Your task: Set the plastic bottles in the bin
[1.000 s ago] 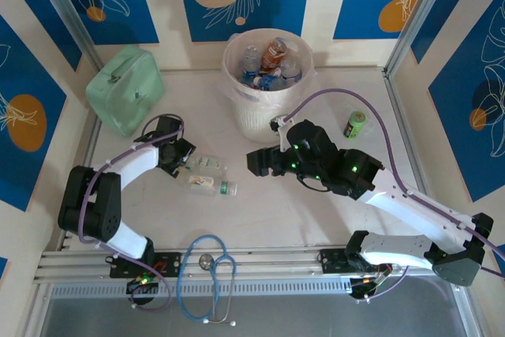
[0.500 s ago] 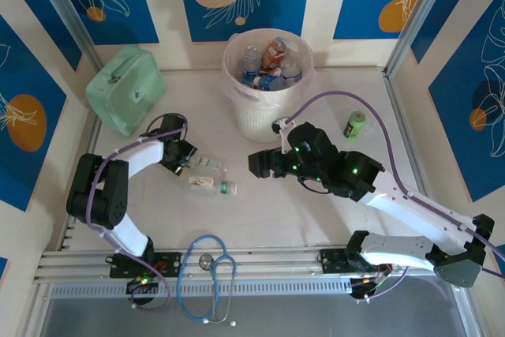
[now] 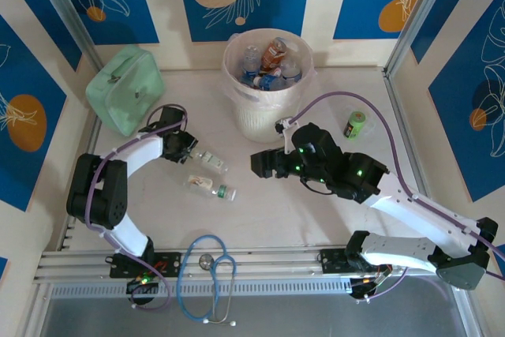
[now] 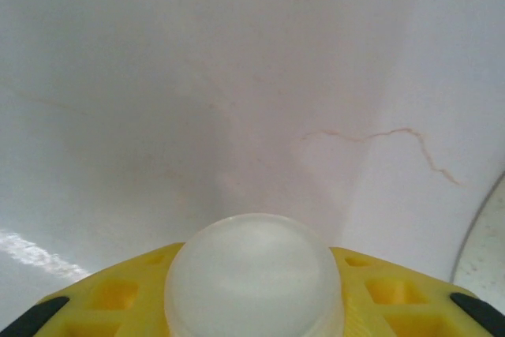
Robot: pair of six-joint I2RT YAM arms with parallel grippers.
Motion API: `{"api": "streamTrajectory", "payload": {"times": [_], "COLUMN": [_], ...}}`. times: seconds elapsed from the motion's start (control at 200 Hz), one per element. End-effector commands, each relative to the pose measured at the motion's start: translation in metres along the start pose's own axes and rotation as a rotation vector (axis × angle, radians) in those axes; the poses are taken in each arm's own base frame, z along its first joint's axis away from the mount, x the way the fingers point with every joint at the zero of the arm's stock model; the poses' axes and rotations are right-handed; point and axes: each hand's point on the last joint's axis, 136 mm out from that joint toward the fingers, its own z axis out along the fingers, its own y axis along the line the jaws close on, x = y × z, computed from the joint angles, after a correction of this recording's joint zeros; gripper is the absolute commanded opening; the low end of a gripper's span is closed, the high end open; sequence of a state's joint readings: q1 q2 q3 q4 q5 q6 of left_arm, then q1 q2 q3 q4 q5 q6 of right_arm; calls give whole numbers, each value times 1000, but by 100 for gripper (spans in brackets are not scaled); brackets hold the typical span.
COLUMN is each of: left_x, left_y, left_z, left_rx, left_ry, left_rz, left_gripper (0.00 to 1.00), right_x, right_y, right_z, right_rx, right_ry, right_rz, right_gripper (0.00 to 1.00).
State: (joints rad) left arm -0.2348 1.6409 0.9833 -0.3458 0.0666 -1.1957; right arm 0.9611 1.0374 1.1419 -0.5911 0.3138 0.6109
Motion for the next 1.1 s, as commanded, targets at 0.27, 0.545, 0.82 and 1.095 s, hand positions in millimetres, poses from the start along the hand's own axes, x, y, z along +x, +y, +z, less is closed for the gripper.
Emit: {"api": "streamTrajectory", "payload": {"times": [0.27, 0.545, 0.82, 1.095], "left_x": [6, 32, 47, 55], "left_y": [-90, -132, -159, -181], "left_z": [-84, -184, -256, -315], "left_rx": [433, 921, 1300, 1613], "left_ry": [20, -19, -25, 46], "left_rz": [158, 323, 381, 391], "left_gripper": [35, 35, 24, 16], "right_x": [-12, -29, -55, -72], "right_y": [16, 25, 51, 52], "right_z": [-11, -14, -21, -23], "right_rx": [-105, -256, -346, -373], "right_ry": [-2, 51, 66, 78], "right_rz": [51, 185, 211, 298], "right_gripper": [83, 89, 96, 97]}}
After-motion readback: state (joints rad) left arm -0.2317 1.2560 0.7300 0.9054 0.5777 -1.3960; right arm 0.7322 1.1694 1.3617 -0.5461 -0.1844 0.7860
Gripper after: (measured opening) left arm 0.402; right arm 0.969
